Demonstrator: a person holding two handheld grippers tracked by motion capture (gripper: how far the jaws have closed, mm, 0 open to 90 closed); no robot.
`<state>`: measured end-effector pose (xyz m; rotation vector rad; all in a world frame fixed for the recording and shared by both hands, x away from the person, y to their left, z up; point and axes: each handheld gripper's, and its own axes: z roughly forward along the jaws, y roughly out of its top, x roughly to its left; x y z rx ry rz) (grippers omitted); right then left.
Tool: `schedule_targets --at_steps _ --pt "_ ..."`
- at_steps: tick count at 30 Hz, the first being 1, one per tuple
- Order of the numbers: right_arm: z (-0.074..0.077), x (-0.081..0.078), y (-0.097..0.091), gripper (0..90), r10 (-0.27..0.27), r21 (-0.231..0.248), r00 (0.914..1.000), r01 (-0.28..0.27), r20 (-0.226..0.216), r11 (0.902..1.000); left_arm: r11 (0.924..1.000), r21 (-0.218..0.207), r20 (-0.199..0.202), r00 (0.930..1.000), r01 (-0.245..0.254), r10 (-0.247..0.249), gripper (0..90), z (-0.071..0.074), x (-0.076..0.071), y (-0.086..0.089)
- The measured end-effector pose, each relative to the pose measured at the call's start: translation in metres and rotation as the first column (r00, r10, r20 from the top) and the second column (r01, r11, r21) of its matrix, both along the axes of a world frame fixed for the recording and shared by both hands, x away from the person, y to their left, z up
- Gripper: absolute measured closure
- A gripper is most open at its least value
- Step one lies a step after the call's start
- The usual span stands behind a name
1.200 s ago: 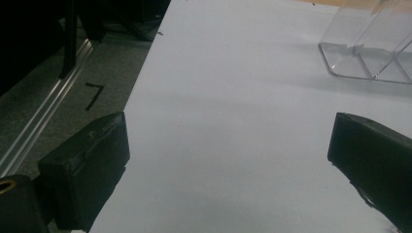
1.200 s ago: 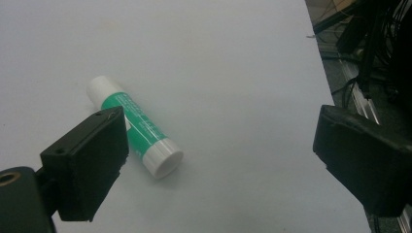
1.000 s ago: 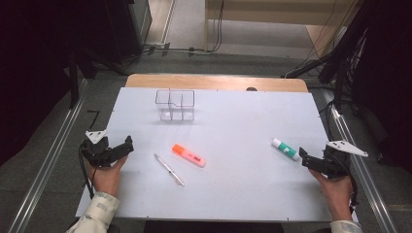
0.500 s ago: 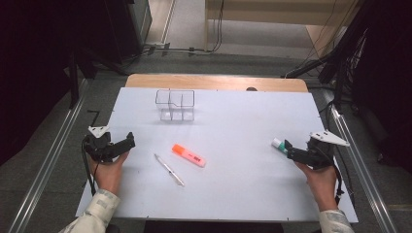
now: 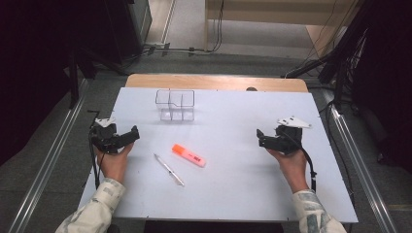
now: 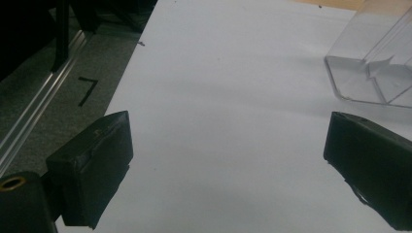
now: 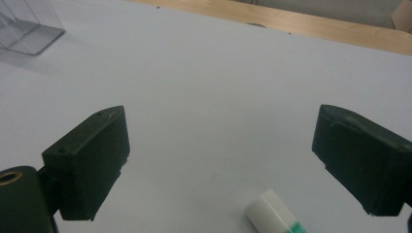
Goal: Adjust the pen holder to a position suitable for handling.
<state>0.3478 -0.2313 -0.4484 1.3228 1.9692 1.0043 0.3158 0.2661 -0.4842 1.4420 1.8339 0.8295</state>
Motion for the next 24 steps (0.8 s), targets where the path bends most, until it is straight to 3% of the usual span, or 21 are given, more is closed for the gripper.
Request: schedule_targets --at_steps 3,10,18,24 --pt "-0.001 0.009 0.018 5.3 0.022 -0.002 0.9997 -0.022 -0.005 0.9998 1.0 -0.003 0.008 0.9999 -0.006 0.006 4.3 0.002 0.006 0.0" --pt "0.0 0.021 0.04 6.5 0.046 0.004 0.9989 -0.046 -0.007 0.9989 1.0 -0.009 0.017 0.9998 0.002 -0.002 5.8 0.002 0.022 -0.004" --pt "-0.004 0.037 0.079 22.2 0.098 0.026 0.9951 -0.098 0.013 0.9949 0.9988 0.015 0.05 0.9976 0.048 -0.048 16.3 0.004 0.042 -0.013" --pt "-0.01 0.052 0.114 32.4 0.137 0.051 0.9905 -0.136 -0.012 0.9894 0.9978 -0.022 0.079 0.995 0.063 -0.061 29.6 -0.004 0.051 -0.011"
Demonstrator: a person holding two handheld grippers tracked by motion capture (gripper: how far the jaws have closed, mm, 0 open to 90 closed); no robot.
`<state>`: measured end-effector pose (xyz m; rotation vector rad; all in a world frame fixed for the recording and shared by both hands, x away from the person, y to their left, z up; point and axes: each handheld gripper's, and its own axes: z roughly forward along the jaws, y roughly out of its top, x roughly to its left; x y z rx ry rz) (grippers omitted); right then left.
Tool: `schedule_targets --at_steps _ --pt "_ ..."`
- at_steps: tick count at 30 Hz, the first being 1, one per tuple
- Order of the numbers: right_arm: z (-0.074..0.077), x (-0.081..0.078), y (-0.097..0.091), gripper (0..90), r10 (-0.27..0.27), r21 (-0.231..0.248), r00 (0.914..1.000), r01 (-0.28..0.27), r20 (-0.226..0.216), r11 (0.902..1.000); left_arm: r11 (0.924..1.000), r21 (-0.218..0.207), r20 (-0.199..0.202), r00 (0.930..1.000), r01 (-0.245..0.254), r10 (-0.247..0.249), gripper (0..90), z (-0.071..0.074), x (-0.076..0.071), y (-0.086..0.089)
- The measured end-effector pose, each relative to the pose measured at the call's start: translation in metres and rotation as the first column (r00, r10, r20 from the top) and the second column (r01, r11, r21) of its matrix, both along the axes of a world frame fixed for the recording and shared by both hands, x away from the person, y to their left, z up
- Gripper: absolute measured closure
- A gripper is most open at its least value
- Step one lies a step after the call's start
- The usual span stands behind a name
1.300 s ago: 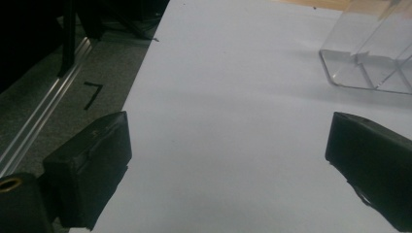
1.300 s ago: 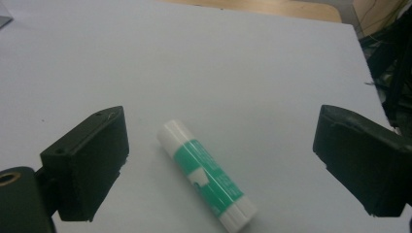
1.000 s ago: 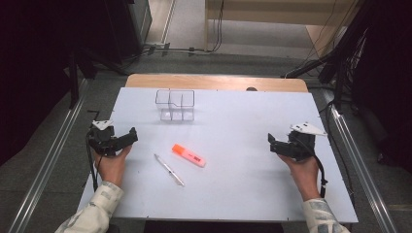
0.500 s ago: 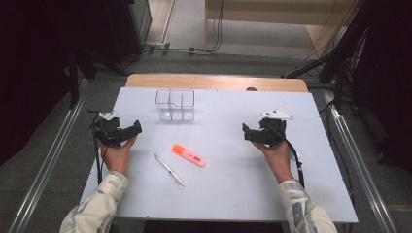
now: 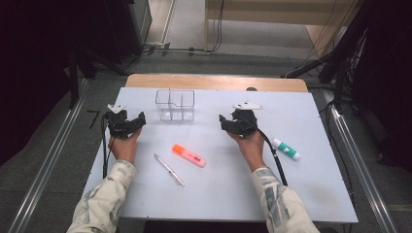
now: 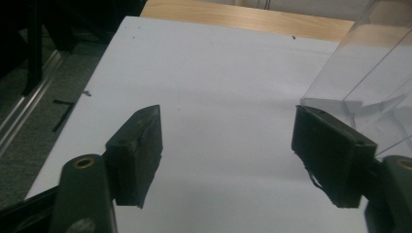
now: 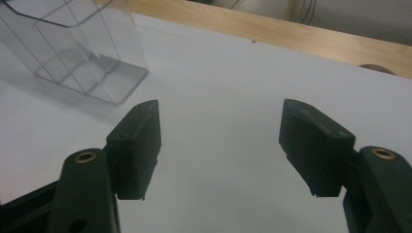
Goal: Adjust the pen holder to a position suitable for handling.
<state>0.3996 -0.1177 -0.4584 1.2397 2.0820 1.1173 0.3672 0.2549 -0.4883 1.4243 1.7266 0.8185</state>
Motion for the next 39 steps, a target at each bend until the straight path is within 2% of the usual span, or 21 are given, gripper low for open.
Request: schedule_targets --at_steps 2,3,6,8,11,13,15,18,21,25,28,29,37,39 --pt "-0.002 0.005 0.012 36.3 0.006 0.002 1.0 -0.006 -0.005 1.0 0.9999 -0.011 0.001 1.0 0.003 -0.003 33.6 -0.001 0.001 0.001" --pt "-0.003 0.008 0.017 39.7 0.008 0.001 1.0 -0.008 0.0 1.0 0.9997 -0.021 -0.014 0.9999 0.009 -0.01 36.4 -0.002 0.005 0.001" --pt "-0.008 0.016 0.03 51.6 0.005 0.01 0.9999 -0.005 -0.013 0.9999 0.999 -0.032 -0.015 0.9994 0.029 -0.03 45.1 -0.001 0.012 0.0" --pt "-0.012 0.022 0.036 62.1 0.013 0.021 0.9997 -0.013 -0.021 0.9997 0.9986 -0.027 0.001 0.9989 0.046 -0.046 53.7 0.001 0.017 -0.003" --pt "-0.017 0.031 0.043 79.1 0.058 0.052 0.9973 -0.056 -0.046 0.9971 0.9978 0.004 -0.011 0.9977 0.067 -0.067 71.5 0.003 0.025 -0.011" --pt "-0.02 0.035 0.048 85.2 0.074 0.069 0.9955 -0.07 -0.059 0.9951 0.9965 0.009 -0.016 0.9964 0.084 -0.084 82.4 0.003 0.029 -0.014" --pt "-0.021 0.038 0.055 87.0 0.079 0.066 0.9954 -0.076 -0.054 0.995 0.9947 0.014 -0.022 0.9946 0.102 -0.101 89.8 0.004 0.035 -0.017" --pt "-0.021 0.042 0.066 87.6 0.079 0.071 0.9951 -0.075 -0.059 0.9947 0.9929 0.011 -0.019 0.9928 0.119 -0.118 90.0 0.004 0.041 -0.02" --pt "-0.02 0.043 0.073 87.7 0.081 0.057 0.9959 -0.079 -0.038 0.9952 0.9902 0.02 -0.018 0.9903 0.138 -0.138 90.0 0.002 0.044 -0.024" --pt "-0.021 0.046 0.079 87.8 0.077 0.047 0.9958 -0.075 -0.05 0.9961 0.9886 0.012 -0.005 0.9886 0.15 -0.15 90.0 0.004 0.047 -0.028" --pt "-0.02 0.046 0.085 87.8 0.09 0.037 0.995 -0.088 -0.044 0.9954 0.9857 0.043 0.0 0.9866 0.163 -0.163 90.0 0.005 0.049 -0.035" --pt "-0.02 0.046 0.087 87.8 0.091 0.033 0.995 -0.09 -0.041 0.9954 0.9857 0.039 0.0 0.9865 0.164 -0.164 90.0 0.005 0.05 -0.036" --pt "-0.021 0.052 0.098 87.8 0.084 0.022 0.9951 -0.083 -0.052 0.9963 0.9849 0.045 -0.012 0.9859 0.167 -0.167 90.0 0.004 0.057 -0.037" --pt "-0.021 0.052 0.098 87.8 0.083 0.026 0.9953 -0.082 -0.05 0.9963 0.9813 0.043 -0.014 0.9823 0.187 -0.187 90.0 0.003 0.057 -0.037"
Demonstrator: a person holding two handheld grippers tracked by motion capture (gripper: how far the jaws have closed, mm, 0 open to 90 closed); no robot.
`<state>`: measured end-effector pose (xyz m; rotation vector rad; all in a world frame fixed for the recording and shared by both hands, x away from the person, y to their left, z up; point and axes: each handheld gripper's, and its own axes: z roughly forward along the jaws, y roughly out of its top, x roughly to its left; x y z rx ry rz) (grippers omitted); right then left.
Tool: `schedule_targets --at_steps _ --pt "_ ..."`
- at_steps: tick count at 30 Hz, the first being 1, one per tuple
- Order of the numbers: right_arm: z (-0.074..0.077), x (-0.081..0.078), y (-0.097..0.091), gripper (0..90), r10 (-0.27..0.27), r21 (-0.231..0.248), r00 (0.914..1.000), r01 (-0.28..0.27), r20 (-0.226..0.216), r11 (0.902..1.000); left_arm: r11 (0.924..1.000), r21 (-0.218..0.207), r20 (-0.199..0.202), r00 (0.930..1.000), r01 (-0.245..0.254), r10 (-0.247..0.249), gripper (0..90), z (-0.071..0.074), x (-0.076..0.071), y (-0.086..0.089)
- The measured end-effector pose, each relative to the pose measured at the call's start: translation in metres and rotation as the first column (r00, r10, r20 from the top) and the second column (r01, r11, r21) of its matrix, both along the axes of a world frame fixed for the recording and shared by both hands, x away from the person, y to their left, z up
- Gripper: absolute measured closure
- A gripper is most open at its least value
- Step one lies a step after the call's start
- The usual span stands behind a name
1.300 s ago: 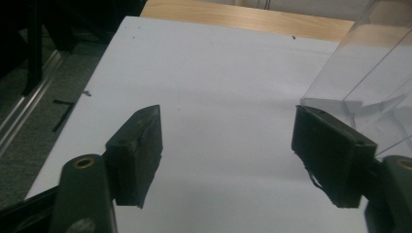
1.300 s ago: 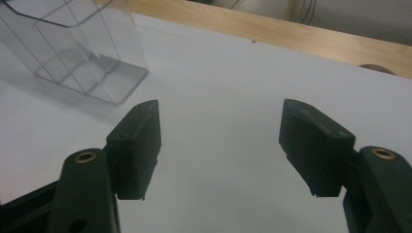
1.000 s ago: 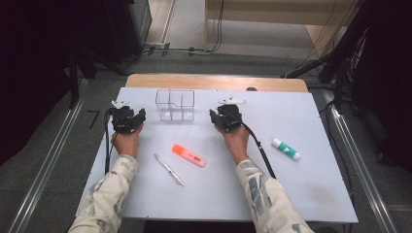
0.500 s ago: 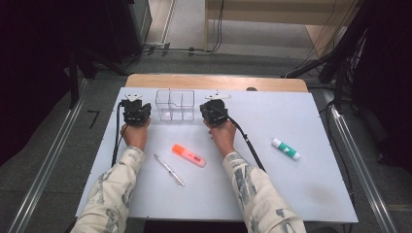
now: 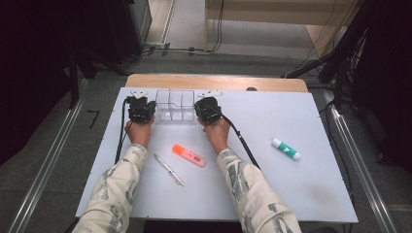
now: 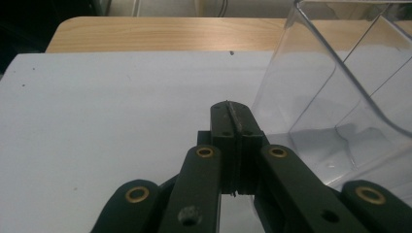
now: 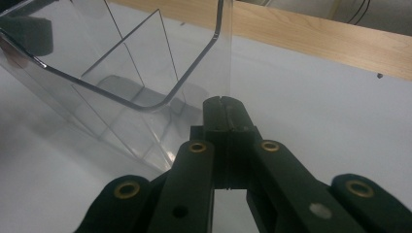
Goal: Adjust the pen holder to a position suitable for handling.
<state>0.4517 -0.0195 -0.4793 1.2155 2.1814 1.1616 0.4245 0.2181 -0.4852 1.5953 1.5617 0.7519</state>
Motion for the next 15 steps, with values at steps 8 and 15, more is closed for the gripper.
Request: schedule_targets --at_steps 8,15 --pt "-0.003 0.0 -0.006 87.9 -0.008 -0.007 0.9999 0.008 -0.014 0.9999 0.9984 -0.018 0.006 0.9986 0.053 -0.053 90.0 -0.001 0.001 -0.008" --pt "-0.005 -0.005 -0.034 88.1 -0.044 0.016 0.9989 0.044 -0.013 0.9989 0.9914 -0.032 -0.024 0.9915 0.127 -0.128 90.0 0.001 -0.002 -0.035"
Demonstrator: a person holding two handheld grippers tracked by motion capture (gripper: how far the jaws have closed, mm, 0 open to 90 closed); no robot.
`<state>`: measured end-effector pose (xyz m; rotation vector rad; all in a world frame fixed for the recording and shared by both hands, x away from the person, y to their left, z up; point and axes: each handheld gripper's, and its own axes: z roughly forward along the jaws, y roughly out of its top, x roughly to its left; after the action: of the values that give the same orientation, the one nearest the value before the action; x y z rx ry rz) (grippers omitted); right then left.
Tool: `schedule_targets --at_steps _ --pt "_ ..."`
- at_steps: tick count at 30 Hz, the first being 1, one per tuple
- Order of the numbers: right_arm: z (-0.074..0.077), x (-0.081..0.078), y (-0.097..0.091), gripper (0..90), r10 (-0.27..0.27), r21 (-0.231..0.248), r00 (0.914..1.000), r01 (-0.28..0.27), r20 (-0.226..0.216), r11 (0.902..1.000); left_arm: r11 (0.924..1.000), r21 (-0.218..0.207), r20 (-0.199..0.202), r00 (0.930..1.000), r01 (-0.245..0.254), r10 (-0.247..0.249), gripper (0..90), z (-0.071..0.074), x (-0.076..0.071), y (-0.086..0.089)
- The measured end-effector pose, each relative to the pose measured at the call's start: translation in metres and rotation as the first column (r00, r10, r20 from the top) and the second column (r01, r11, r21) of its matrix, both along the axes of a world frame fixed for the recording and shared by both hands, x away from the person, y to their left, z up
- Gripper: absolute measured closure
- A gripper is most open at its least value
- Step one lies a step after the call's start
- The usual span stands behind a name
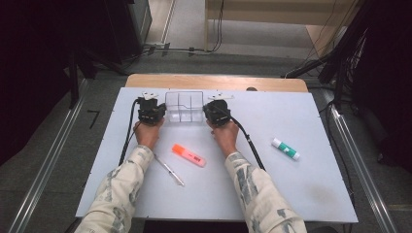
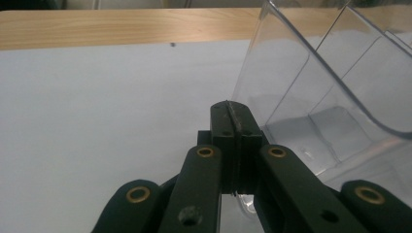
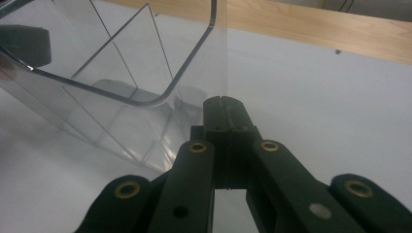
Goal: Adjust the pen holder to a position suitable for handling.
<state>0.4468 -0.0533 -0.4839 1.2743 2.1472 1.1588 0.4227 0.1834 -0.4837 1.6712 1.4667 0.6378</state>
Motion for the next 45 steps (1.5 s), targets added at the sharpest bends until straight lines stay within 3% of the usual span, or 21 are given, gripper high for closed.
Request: schedule_targets --at_steps 10,17,22,31,33,36,39,42,43,45 --pt "0.004 -0.017 -0.067 88.2 -0.066 0.001 0.9978 0.066 -0.001 0.9978 0.9942 0.005 -0.017 0.994 0.108 -0.108 90.0 0.001 -0.004 -0.065" --pt "0.007 -0.021 -0.118 88.1 -0.136 0.011 0.9907 0.136 0.001 0.9906 0.9909 -0.002 -0.017 0.9908 0.135 -0.135 90.0 0.001 -0.001 -0.116" --pt "0.008 -0.021 -0.138 88.1 -0.169 0.012 0.9857 0.169 -0.001 0.9856 0.99 -0.017 -0.024 0.9898 0.14 -0.14 90.0 0.002 0.0 -0.133" --pt "0.007 -0.022 -0.142 88.0 -0.171 0.016 0.9853 0.171 0.001 0.9852 0.9893 0.024 -0.025 0.9893 0.144 -0.144 90.0 0.004 -0.001 -0.137" --pt "0.009 -0.023 -0.142 87.8 -0.172 0.013 0.985 0.172 0.0 0.985 0.9903 0.012 -0.03 0.99 0.138 -0.138 82.0 0.007 -0.001 -0.132" --pt "0.013 -0.026 -0.143 80.4 -0.173 -0.005 0.9846 0.174 0.024 0.9848 0.9941 0.014 -0.016 0.9941 0.108 -0.107 77.6 0.016 -0.005 -0.119" --pt "0.016 -0.029 -0.148 74.7 -0.167 -0.009 0.9856 0.168 0.026 0.9858 0.997 -0.019 -0.003 0.9972 0.075 -0.075 63.1 0.027 -0.012 -0.103" --pt "0.02 -0.033 -0.155 63.0 -0.165 -0.012 0.9857 0.166 0.032 0.9861 0.9996 -0.002 0.013 0.9995 0.027 -0.027 36.9 0.035 -0.022 -0.089" --pt "0.022 -0.035 -0.158 61.2 -0.161 -0.005 0.9867 0.161 0.023 0.9869 0.9996 -0.002 0.013 0.9995 0.027 -0.027 31.7 0.035 -0.022 -0.089" --pt "0.026 -0.039 -0.162 53.3 -0.15 -0.014 0.9887 0.15 0.007 0.9886 0.9998 -0.017 0.015 0.9999 -0.002 0.002 24.8 0.039 -0.035 -0.07"
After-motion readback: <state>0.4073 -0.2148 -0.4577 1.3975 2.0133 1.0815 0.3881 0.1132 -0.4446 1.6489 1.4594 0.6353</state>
